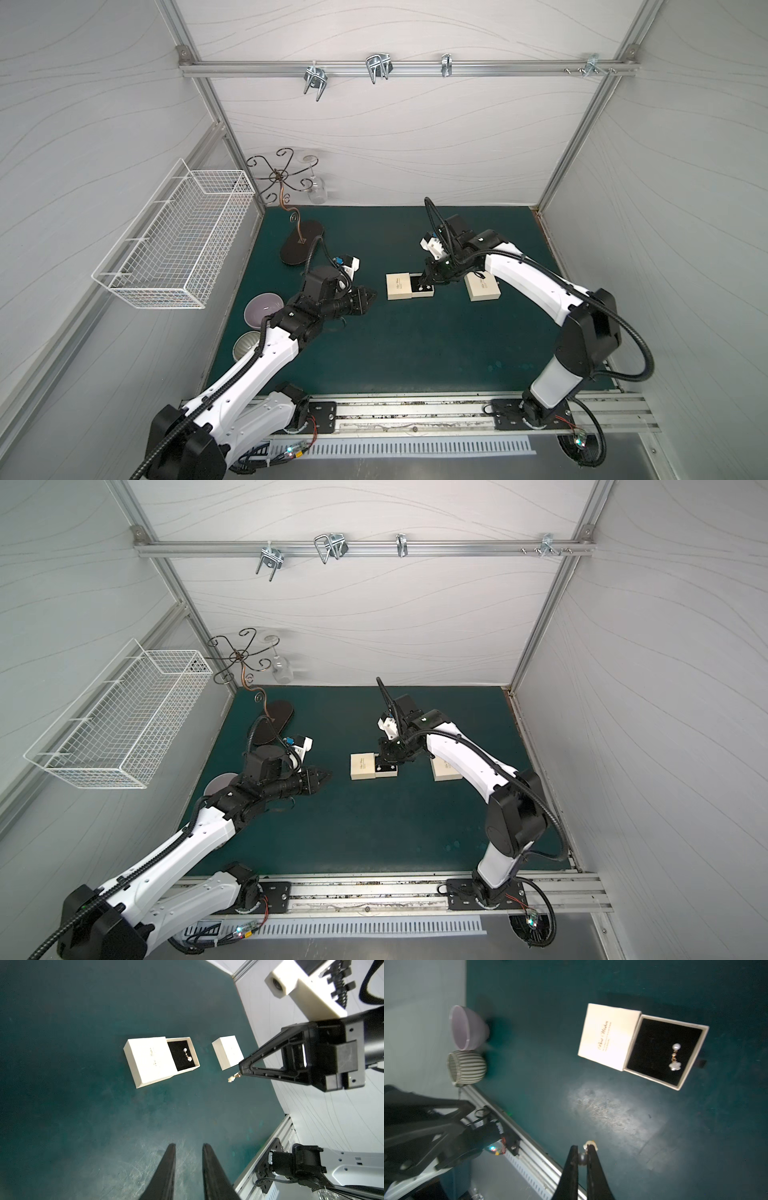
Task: Place the earrings into the drawer-style jewelry box
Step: Insert the earring into the inner lining.
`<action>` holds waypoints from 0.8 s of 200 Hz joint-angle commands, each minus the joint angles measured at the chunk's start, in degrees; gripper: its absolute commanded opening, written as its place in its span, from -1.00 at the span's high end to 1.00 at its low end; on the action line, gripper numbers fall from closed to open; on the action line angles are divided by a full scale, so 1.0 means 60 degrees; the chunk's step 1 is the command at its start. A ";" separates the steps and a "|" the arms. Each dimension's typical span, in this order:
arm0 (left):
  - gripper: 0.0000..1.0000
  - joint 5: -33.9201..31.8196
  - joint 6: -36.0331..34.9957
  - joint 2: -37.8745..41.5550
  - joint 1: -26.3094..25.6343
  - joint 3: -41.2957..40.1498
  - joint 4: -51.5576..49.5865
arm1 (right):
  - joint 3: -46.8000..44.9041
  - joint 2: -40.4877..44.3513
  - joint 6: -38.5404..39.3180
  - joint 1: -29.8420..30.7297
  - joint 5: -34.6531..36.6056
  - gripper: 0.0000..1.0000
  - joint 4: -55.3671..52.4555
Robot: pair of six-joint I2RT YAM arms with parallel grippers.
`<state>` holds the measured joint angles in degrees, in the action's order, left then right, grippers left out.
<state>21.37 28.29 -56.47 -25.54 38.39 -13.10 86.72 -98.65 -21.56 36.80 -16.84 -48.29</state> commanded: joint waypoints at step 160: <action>0.52 -0.0219 -0.0262 0.0122 0.0005 -0.0378 0.0373 | 0.2192 -0.3679 -0.0259 0.0056 0.2066 0.84 -0.1169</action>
<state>21.17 27.83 -56.97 -25.54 35.53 -12.99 97.47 -118.85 -23.92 36.91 -5.32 -53.56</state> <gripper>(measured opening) 0.243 0.090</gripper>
